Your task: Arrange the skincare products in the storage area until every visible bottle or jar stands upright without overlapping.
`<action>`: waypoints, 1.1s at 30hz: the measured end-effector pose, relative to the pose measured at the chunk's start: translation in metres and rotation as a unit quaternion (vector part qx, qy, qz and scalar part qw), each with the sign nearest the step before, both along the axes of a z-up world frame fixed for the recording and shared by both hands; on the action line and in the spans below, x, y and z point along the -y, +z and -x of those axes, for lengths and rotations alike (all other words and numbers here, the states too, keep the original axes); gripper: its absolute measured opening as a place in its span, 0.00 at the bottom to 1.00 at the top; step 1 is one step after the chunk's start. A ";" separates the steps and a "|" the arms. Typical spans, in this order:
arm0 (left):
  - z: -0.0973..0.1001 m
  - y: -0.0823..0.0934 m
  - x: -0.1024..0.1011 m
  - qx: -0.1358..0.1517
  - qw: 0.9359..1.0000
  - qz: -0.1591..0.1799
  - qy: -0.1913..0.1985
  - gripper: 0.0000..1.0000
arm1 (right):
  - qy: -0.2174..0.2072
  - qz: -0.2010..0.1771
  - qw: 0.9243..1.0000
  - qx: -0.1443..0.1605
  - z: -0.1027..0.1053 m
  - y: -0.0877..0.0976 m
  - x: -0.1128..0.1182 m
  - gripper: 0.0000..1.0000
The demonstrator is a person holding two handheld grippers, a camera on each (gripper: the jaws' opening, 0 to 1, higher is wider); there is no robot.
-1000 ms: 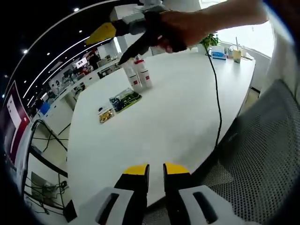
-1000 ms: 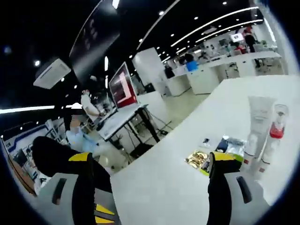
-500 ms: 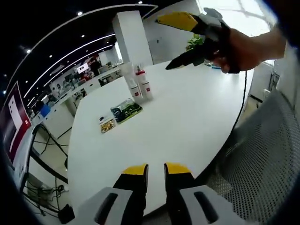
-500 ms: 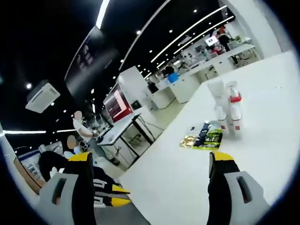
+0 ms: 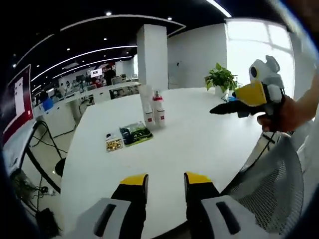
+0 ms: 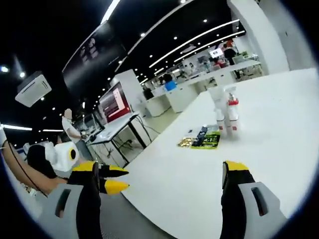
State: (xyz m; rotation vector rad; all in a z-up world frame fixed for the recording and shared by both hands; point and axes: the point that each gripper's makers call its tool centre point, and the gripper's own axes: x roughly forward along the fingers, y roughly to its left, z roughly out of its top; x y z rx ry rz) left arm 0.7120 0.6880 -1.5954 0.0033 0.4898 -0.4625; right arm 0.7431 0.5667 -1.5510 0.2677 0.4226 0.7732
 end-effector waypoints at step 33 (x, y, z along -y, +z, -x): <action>-0.021 -0.003 -0.064 0.064 0.993 -0.047 0.091 0.87 | -0.112 0.099 0.986 0.070 -0.007 -0.013 0.034 0.92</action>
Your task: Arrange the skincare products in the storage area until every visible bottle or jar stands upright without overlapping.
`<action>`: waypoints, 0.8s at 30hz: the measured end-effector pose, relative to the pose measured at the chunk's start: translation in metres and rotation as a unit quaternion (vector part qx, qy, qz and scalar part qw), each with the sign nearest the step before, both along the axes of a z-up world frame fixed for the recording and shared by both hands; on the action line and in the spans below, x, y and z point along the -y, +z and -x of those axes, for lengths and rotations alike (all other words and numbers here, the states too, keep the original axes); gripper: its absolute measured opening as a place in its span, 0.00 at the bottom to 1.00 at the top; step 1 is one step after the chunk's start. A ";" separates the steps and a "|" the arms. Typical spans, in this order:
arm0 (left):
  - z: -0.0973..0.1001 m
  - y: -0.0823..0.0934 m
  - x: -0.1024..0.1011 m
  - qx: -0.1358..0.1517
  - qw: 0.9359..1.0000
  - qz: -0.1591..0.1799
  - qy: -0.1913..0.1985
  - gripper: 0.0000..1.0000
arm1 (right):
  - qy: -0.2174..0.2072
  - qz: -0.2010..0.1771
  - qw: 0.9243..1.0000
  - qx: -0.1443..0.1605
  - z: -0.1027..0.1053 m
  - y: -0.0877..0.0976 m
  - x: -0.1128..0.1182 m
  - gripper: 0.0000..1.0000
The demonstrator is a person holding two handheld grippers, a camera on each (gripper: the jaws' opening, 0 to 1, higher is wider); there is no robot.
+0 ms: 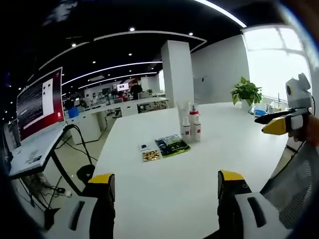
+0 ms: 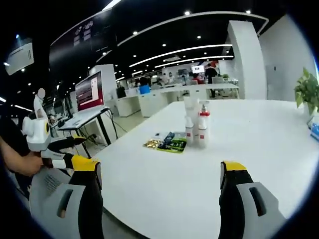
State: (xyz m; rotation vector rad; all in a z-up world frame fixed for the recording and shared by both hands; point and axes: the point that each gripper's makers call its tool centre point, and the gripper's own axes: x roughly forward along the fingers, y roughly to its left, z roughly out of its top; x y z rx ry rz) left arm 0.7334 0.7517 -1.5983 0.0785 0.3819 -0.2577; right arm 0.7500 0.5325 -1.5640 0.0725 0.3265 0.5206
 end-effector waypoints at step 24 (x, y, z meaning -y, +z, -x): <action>0.003 -0.006 0.005 -0.014 1.000 0.004 -0.015 0.83 | 0.016 0.053 0.998 -0.008 0.004 -0.012 -0.007 0.87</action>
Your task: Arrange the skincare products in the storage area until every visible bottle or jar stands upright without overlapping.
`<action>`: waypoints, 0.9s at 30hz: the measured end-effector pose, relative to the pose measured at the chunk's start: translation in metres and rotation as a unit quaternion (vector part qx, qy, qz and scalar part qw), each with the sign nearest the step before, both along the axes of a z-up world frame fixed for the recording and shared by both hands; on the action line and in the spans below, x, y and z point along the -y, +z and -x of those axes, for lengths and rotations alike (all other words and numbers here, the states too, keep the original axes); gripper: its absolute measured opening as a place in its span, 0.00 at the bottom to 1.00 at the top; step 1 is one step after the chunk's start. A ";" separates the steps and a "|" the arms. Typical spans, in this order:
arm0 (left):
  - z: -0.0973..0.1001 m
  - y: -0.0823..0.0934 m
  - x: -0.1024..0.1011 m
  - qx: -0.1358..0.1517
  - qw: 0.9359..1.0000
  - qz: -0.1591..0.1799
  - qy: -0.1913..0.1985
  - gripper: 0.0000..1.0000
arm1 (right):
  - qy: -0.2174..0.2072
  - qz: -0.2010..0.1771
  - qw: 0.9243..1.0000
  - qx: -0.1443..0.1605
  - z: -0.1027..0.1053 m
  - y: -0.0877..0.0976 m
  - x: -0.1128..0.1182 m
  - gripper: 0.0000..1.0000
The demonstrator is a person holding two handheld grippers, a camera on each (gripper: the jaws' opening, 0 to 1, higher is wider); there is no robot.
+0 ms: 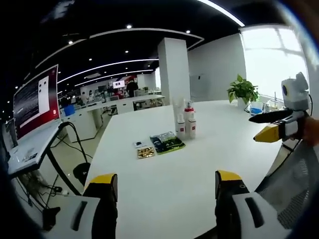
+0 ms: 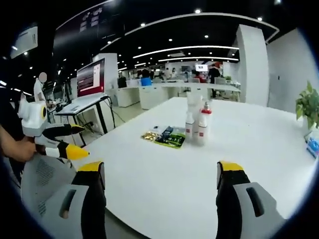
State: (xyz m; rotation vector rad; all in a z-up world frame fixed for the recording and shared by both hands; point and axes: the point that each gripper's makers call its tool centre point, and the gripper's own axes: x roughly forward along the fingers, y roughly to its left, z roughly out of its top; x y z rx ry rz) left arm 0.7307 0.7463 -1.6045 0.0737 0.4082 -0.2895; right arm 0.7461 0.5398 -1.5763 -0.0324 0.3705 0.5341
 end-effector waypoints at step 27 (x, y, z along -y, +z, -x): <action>0.005 -0.012 0.000 -0.036 0.999 -0.017 -0.010 0.77 | -0.004 -0.064 0.997 0.036 0.000 0.027 0.002 0.81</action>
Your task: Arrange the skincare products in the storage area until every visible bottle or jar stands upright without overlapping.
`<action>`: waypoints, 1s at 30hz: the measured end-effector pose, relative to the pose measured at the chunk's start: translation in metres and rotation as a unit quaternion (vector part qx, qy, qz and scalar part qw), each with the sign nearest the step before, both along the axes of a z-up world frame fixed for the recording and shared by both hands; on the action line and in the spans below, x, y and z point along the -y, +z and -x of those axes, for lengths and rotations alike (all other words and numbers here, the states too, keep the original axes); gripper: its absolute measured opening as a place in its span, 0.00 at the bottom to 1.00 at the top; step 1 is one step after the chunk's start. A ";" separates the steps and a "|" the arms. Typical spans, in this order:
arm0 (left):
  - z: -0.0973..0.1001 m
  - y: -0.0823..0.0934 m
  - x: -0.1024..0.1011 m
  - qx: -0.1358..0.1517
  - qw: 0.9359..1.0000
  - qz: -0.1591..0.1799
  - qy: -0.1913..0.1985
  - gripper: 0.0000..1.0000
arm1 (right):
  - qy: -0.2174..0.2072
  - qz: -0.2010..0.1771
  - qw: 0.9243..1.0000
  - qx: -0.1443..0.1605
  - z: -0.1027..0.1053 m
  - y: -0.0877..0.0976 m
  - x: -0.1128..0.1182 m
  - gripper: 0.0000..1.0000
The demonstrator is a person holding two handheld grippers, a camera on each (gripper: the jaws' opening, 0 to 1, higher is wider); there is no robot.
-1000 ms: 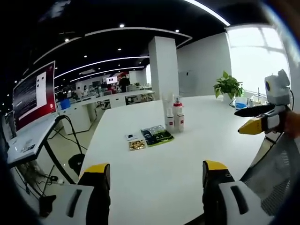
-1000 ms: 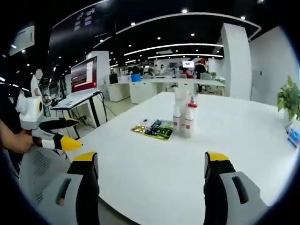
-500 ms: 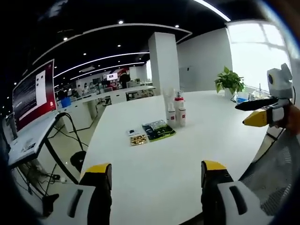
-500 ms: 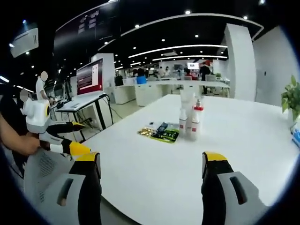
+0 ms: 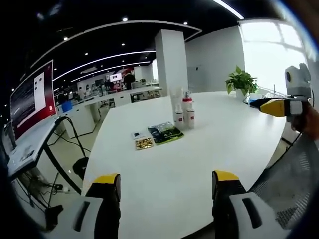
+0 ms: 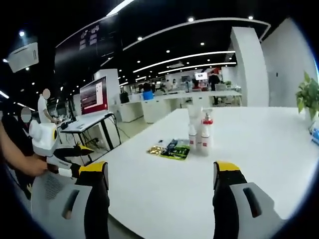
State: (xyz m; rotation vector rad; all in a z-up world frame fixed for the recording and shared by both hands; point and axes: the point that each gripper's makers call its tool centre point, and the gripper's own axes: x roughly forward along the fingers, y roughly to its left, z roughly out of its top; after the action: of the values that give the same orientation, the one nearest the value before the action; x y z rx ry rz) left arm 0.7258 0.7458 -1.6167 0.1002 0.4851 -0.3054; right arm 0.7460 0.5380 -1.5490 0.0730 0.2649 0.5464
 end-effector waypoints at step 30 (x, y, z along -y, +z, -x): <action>-0.005 0.004 -0.005 0.018 1.000 -0.002 0.013 0.75 | 0.028 0.070 0.997 0.000 0.002 -0.015 -0.011 0.80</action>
State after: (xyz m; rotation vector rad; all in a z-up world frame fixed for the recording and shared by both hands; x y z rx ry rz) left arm 0.7306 0.7507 -1.6131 0.1025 0.4516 -0.2770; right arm 0.7435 0.5489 -1.5641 -0.0709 0.3061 0.5813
